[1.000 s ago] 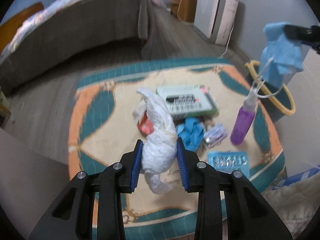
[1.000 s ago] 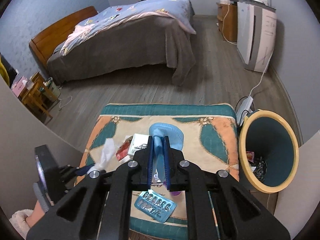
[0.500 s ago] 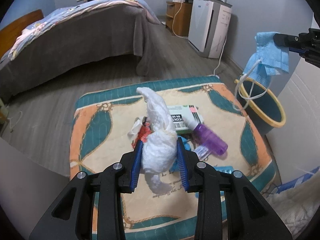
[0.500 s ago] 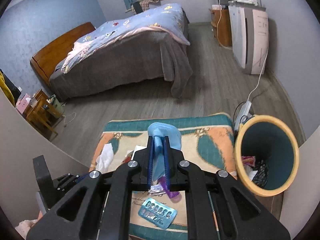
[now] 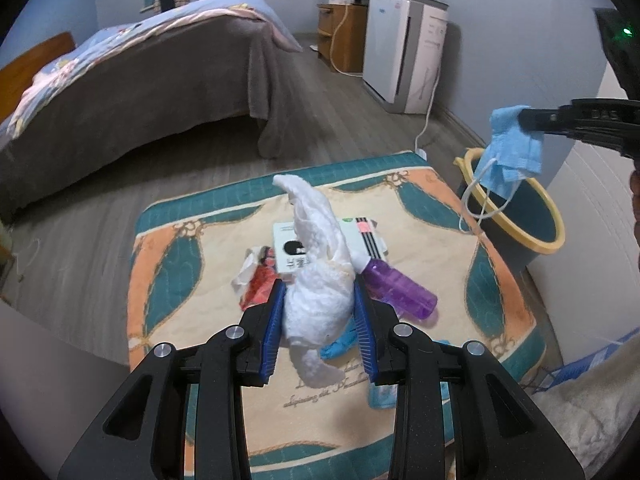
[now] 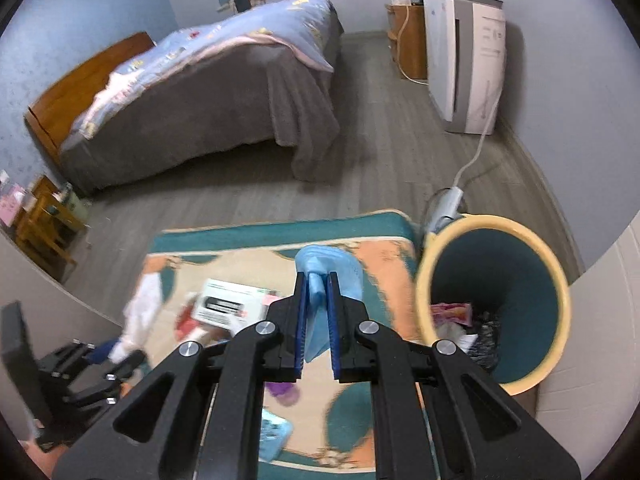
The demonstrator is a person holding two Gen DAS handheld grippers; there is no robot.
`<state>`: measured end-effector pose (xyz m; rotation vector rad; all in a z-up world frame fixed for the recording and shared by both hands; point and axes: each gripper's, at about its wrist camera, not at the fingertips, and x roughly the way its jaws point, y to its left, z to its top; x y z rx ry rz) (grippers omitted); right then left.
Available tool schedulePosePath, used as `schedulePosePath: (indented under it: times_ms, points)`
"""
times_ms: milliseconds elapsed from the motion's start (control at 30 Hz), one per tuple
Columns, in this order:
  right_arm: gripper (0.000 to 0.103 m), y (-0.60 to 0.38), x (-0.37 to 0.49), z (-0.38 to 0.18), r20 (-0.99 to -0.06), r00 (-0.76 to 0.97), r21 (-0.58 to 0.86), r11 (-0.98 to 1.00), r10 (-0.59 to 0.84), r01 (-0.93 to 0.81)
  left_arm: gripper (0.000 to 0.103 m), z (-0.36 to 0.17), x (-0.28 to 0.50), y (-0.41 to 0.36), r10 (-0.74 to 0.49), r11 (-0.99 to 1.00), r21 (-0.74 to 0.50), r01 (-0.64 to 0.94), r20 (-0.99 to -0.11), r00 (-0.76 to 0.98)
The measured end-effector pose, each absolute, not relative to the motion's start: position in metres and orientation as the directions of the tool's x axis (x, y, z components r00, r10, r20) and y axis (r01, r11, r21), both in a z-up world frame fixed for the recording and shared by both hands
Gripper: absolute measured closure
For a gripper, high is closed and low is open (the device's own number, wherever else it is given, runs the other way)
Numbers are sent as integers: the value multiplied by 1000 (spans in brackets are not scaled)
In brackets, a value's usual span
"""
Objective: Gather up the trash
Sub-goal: 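Carry both items to the bin and release the mask and tissue inside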
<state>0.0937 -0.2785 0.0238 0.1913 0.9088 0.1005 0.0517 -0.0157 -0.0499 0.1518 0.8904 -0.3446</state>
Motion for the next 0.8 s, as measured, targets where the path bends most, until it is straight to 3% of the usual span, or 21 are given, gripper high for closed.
schedulePosePath:
  times_ms: [367, 800]
  points:
    - [94, -312, 102, 8, -796, 603, 67, 998, 56, -4, 68, -62, 57, -63, -259, 911, -23, 411, -807, 530]
    - [94, -386, 115, -4, -800, 597, 169, 977, 58, 131, 68, -46, 65, -175, -358, 810, -26, 585, -813, 459]
